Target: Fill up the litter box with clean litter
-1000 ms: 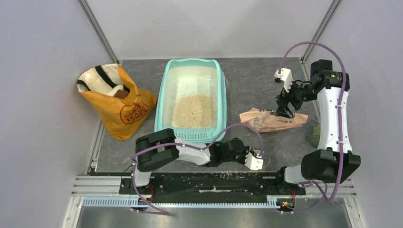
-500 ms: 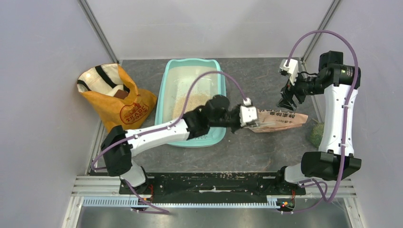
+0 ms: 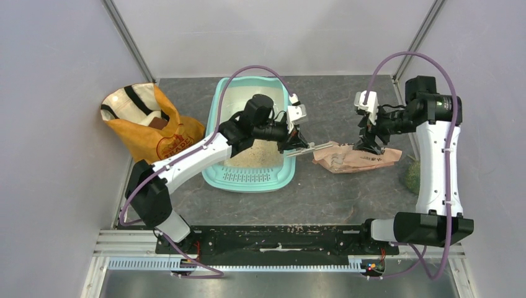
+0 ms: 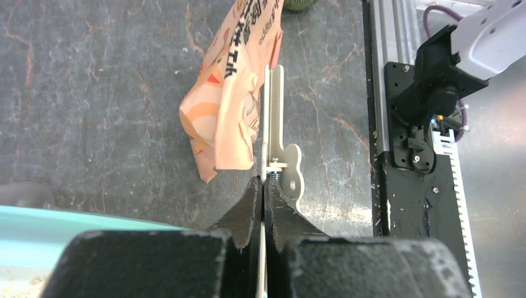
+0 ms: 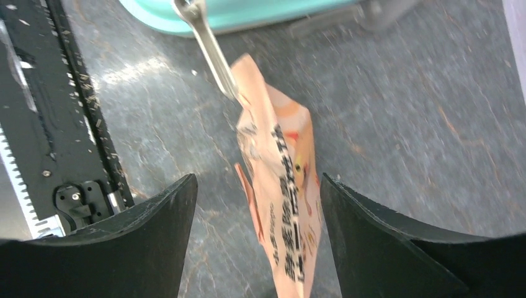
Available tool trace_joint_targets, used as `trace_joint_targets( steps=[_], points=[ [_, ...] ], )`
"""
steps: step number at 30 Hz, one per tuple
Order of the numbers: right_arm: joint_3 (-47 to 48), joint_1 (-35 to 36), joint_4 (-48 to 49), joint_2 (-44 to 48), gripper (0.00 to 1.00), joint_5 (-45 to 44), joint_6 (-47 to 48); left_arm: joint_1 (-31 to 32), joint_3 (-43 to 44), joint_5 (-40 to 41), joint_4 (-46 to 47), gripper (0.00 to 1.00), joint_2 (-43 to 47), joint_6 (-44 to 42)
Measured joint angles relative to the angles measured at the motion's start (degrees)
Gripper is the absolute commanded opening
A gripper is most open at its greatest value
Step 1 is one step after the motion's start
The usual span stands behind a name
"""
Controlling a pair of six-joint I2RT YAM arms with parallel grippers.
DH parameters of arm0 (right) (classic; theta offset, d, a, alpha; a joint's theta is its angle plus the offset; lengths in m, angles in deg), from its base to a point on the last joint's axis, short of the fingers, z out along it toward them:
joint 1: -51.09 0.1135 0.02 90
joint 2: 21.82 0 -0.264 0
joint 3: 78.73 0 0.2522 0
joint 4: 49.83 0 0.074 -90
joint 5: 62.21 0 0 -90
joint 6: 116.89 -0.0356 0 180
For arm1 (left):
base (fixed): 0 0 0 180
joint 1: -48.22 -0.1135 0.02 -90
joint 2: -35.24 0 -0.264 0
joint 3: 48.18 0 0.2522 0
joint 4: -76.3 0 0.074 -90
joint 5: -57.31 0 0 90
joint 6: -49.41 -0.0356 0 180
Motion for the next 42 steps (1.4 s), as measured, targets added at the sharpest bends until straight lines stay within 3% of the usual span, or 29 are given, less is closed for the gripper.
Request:
trace_joint_targets(
  steps=[9, 20, 24, 28, 29, 31, 35, 42],
  points=[
    [-0.26, 8.24, -0.13, -3.41, 0.73, 2.86, -0.70, -0.17, 4.26, -5.01, -0.24, 0.02, -0.09, -0.24],
    [-1.38, 13.29, -0.24, -4.37, 0.44, 3.56, -1.33, -0.17, 5.20, -5.22, 2.75, 0.02, -1.79, -0.02],
    [-1.38, 13.88, -0.22, -5.42, 0.42, 3.69, -1.84, -0.17, 5.20, -5.44, 3.85, 0.02, -1.97, 0.39],
    [-1.38, 14.40, -0.22, -5.60, 0.28, 3.67, -2.03, -0.17, 5.22, -6.19, 4.85, 0.02, -2.08, 0.98],
    [-1.38, 14.47, -0.22, -5.62, 0.23, 3.67, -2.12, -0.17, 5.22, -6.34, 4.83, 0.04, -2.08, 1.11],
    [-1.38, 14.47, -0.17, -5.68, 0.12, 3.65, -2.10, -0.17, 5.22, -6.64, 4.76, 0.32, -2.08, 1.29],
    [-1.36, 14.69, -0.72, -5.97, 0.11, 3.50, -2.45, -0.46, 6.51, -6.19, 3.19, 0.64, -2.19, 1.55],
    [-1.36, 14.93, -1.18, -6.05, 0.11, 2.45, -2.16, -2.71, 7.13, -8.57, -0.72, 0.80, -0.50, 1.40]
  ],
)
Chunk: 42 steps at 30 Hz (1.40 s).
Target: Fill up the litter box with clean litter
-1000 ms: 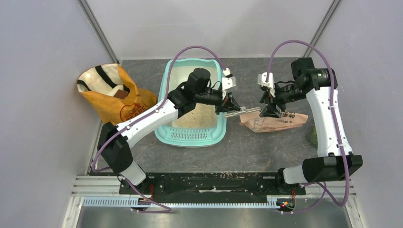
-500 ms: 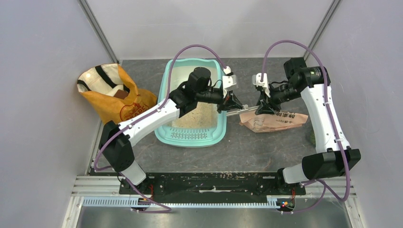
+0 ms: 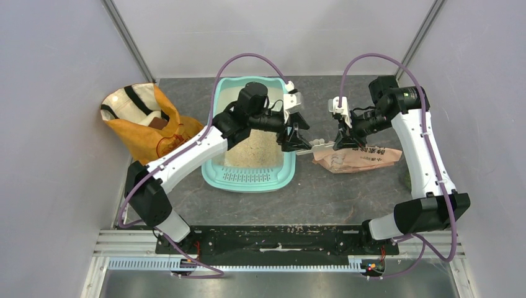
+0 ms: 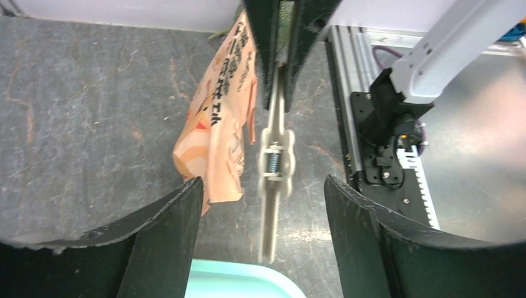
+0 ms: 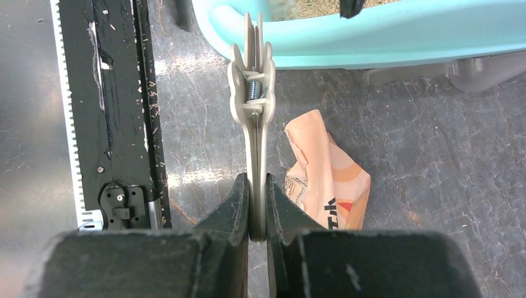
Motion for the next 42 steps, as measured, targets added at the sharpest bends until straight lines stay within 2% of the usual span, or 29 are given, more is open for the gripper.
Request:
trace_joint_targets(
  steps=[7, 18, 37, 42],
  points=[
    [0.02, 0.02, 0.13, -0.20, 0.12, -0.17, -0.02, 1.11, 1.22, -2.47, -1.38, 0.79, -0.46, 0.55],
    [0.07, 0.07, 0.13, -0.20, 0.12, -1.20, -0.17, 3.58, 2.82, 0.66, -3.76, 0.58, -3.10, -0.90],
    [0.07, 0.07, 0.13, -0.20, 0.12, -1.42, -0.81, 4.81, 4.26, 2.45, -5.03, 0.45, -4.61, -3.13],
    [0.07, 0.15, 0.07, -0.20, 0.12, -1.44, -1.07, 4.81, 4.28, 2.84, -5.03, 0.32, -4.61, -3.23]
  ],
)
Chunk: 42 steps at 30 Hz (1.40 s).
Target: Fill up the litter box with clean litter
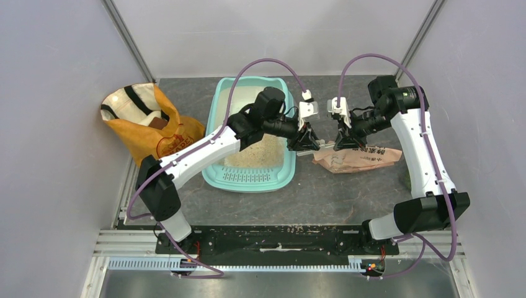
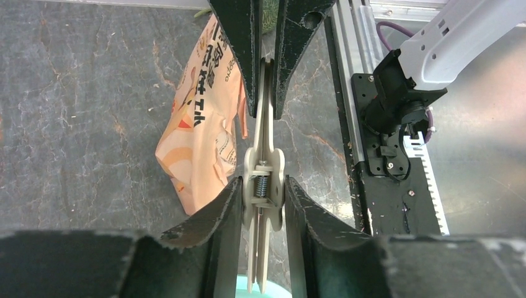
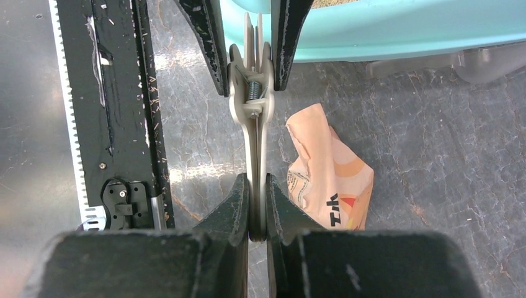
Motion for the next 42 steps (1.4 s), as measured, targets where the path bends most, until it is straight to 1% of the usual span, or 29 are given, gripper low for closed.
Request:
trace_joint_targets(
  steps=[1, 2, 4, 5, 6, 7, 8, 10, 11, 12, 14, 19, 22, 25, 30, 34, 38, 41, 42],
  points=[
    [0.00, 0.00, -0.09, 0.00, 0.13, 0.00, 0.00, -0.02, 0.00, 0.20, 0.00, 0.28, 0.00, -0.09],
    [0.00, 0.00, -0.11, 0.00, 0.14, -0.04, 0.00, -0.02, 0.00, 0.22, -0.04, 0.22, 0.00, -0.15],
    [0.00, 0.00, -0.13, 0.00, 0.17, -0.11, -0.09, 0.00, 0.00, 0.26, -0.04, 0.06, 0.00, -0.26],
    [0.00, 0.00, -0.13, 0.00, 0.19, -0.13, -0.26, 0.00, 0.00, 0.26, -0.02, 0.02, 0.00, -0.22],
    [0.00, 0.00, -0.13, 0.00, 0.31, -0.22, -0.48, 0.00, 0.00, 0.24, -0.02, 0.02, 0.00, -0.37],
    [0.02, 0.00, -0.11, -0.02, 0.49, -0.28, -0.85, 0.00, 0.00, 0.24, -0.02, 0.02, 0.00, -0.39],
    [0.07, 0.00, -0.09, -0.04, 0.60, -0.33, -1.55, 0.00, 0.00, 0.20, -0.02, 0.02, 0.00, -0.39],
    [0.68, -0.04, -0.11, -0.31, 0.75, -0.72, -3.37, 0.00, 0.00, 0.22, -0.04, 0.02, 0.00, -0.37],
    [1.16, -0.22, -0.11, -0.48, 0.81, -0.96, -4.39, -0.04, 0.00, 0.28, -0.04, 0.02, 0.00, -0.31],
    [1.73, -0.57, -0.02, -0.61, 0.85, -1.16, -5.18, -0.24, 0.00, 0.31, -0.07, 0.02, 0.00, -0.13],
    [2.73, -2.36, 0.11, -0.70, 0.86, -1.29, -5.68, -0.79, 0.00, 0.26, -0.04, 0.02, 0.00, 0.42],
    [2.69, -10.25, 0.55, 0.11, 0.87, -3.67, -3.80, -3.54, 0.00, 1.27, 0.00, 0.02, 0.00, 1.25],
    [-1.79, -14.51, 1.16, 1.99, 0.86, -6.10, -1.40, -4.96, 0.00, 2.14, 0.02, 0.02, 0.02, 1.57],
    [-4.94, -16.37, 1.25, 2.58, 0.85, -8.98, 1.46, -5.38, -0.07, 2.58, 0.02, 0.02, 0.02, 1.68],
    [-5.11, -16.41, 2.25, 0.28, 0.78, -11.19, 3.80, -5.29, -0.22, 2.58, 0.00, 0.02, 0.02, 1.33],
    [-5.05, -17.51, 2.86, -3.91, 0.76, -12.70, 5.29, -5.11, 1.75, 2.69, -1.07, 0.02, -1.38, -1.31],
    [-5.01, -19.06, 3.19, -6.75, 0.66, -13.31, 7.02, -4.39, 7.26, 2.93, -3.65, 0.02, -5.70, -5.64],
    [-5.01, -19.71, 3.19, -7.58, 0.61, -13.38, 8.37, -3.37, 9.84, 3.61, -5.97, 0.02, -8.33, -8.46],
    [-5.01, -19.80, 3.21, -7.74, 0.58, -13.49, 8.74, -2.95, 10.58, 3.72, -6.71, 0.02, -9.18, -9.31]
  ],
)
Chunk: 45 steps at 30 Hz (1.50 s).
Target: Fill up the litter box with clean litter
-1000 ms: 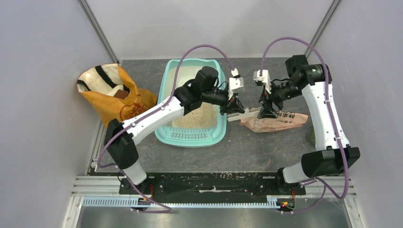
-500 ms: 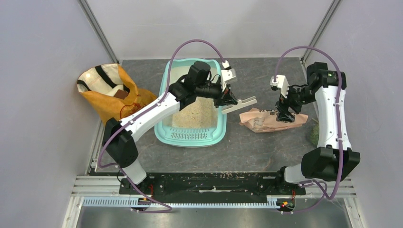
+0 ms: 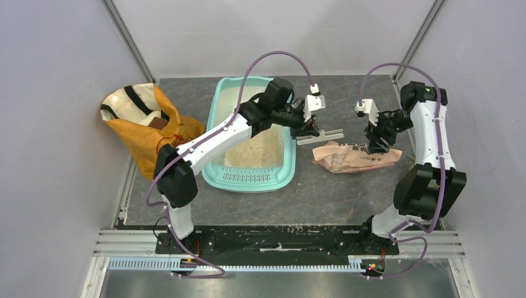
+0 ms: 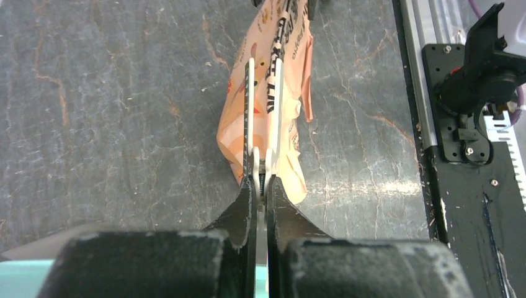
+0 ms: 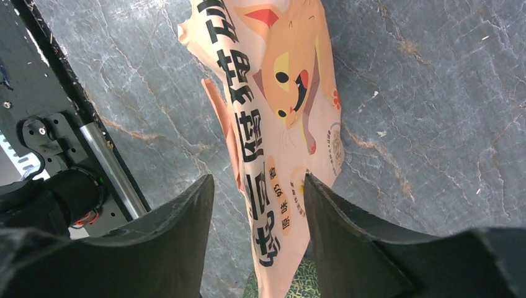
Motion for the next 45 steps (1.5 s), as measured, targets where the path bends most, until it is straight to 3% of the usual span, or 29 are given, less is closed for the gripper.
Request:
trace_joint_targets(
  steps=[13, 26, 37, 45],
  points=[
    [0.00, -1.88, 0.09, -1.66, 0.28, -0.28, 3.34, 4.81, 8.13, 1.92, -6.03, 0.02, -6.86, -4.24],
    [0.00, -1.88, -0.02, -1.73, 0.16, 0.22, 5.31, 5.46, 9.88, 5.84, -7.28, 0.02, -9.73, -5.29],
    [-0.33, -1.90, -0.22, -1.73, 0.00, 0.68, 6.32, 5.79, 10.64, 9.40, -8.76, 0.02, -9.73, -6.19],
    [-0.63, -1.95, -0.35, -1.73, 0.00, 1.11, 6.32, 6.27, 12.90, 9.29, -9.42, 0.02, -10.86, -6.40]
  ],
)
